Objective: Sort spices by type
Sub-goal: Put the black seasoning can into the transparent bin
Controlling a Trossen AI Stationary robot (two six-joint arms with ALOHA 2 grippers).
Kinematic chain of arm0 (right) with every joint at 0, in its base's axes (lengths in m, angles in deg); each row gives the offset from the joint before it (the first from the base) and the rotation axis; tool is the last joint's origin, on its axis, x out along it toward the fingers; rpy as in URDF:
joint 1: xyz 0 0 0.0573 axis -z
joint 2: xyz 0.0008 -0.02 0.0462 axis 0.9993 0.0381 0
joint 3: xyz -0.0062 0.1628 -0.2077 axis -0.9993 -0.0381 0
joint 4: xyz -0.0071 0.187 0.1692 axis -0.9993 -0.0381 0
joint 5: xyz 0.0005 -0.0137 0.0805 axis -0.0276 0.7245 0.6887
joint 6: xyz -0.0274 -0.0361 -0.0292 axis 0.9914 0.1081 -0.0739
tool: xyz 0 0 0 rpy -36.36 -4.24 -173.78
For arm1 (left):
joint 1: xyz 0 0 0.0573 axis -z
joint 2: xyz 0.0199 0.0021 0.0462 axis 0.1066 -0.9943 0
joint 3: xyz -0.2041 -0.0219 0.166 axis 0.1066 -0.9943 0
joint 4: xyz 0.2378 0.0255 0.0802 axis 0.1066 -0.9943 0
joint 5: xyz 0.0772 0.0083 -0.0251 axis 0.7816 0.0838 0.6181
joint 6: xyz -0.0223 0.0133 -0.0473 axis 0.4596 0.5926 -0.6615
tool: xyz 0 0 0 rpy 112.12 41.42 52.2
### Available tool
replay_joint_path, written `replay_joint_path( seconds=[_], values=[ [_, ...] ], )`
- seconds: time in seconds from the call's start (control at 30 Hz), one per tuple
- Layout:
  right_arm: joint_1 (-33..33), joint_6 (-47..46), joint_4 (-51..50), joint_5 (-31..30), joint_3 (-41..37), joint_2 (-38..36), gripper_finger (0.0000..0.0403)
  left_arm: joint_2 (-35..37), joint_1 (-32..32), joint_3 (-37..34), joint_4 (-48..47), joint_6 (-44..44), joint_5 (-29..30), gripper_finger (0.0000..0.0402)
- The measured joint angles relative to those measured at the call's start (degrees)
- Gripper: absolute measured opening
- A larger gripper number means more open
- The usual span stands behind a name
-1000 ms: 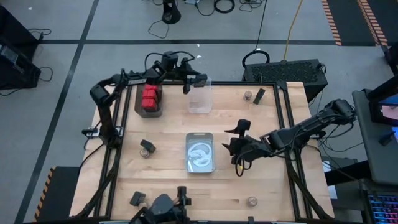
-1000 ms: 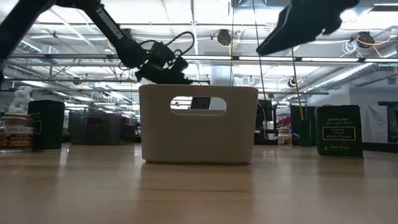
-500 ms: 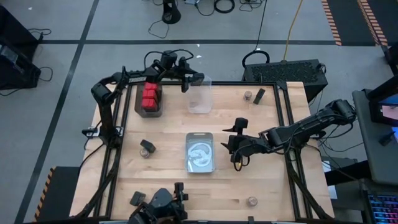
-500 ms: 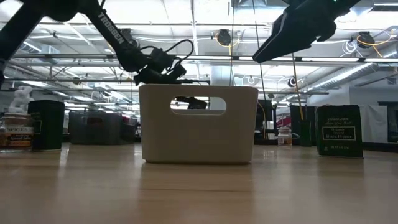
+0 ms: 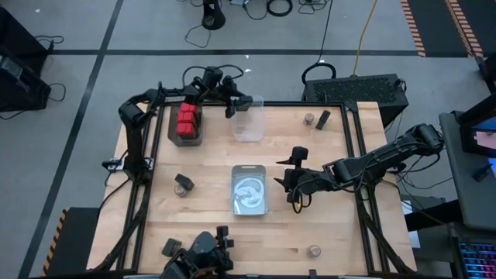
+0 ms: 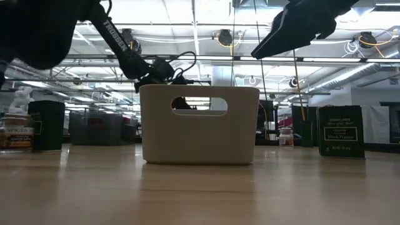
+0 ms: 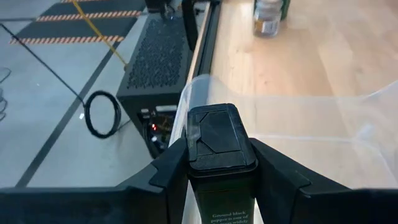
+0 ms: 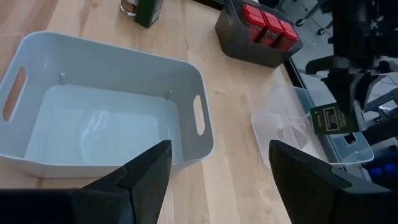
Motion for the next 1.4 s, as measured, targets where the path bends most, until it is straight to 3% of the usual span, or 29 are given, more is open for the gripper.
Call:
replay_joint_path(
  seconds=[0.3, 0.63, 1.0, 1.4],
  values=[
    [-0.02, 0.19, -0.04, 0.00, 0.02, 0.00, 0.0251, -0.23, 0.26, -0.05, -0.31, 0.99, 5.13, 0.0150],
    [-0.02, 0.19, -0.17, 0.00, 0.02, 0.02, 0.0251, -0.21, 1.21, -0.05, 0.12, 1.52, 6.98, 0.0182],
    [-0.02, 0.19, -0.33, 0.00, 0.02, 0.02, 0.0251, 0.10, 3.19, -0.05, 0.40, 1.06, 16.53, 0.0194],
    [-0.03, 0.19, -0.51, 0.00, 0.04, 0.02, 0.0251, 5.45, 5.50, -0.05, 0.91, 0.84, 16.03, 0.0195]
  ],
)
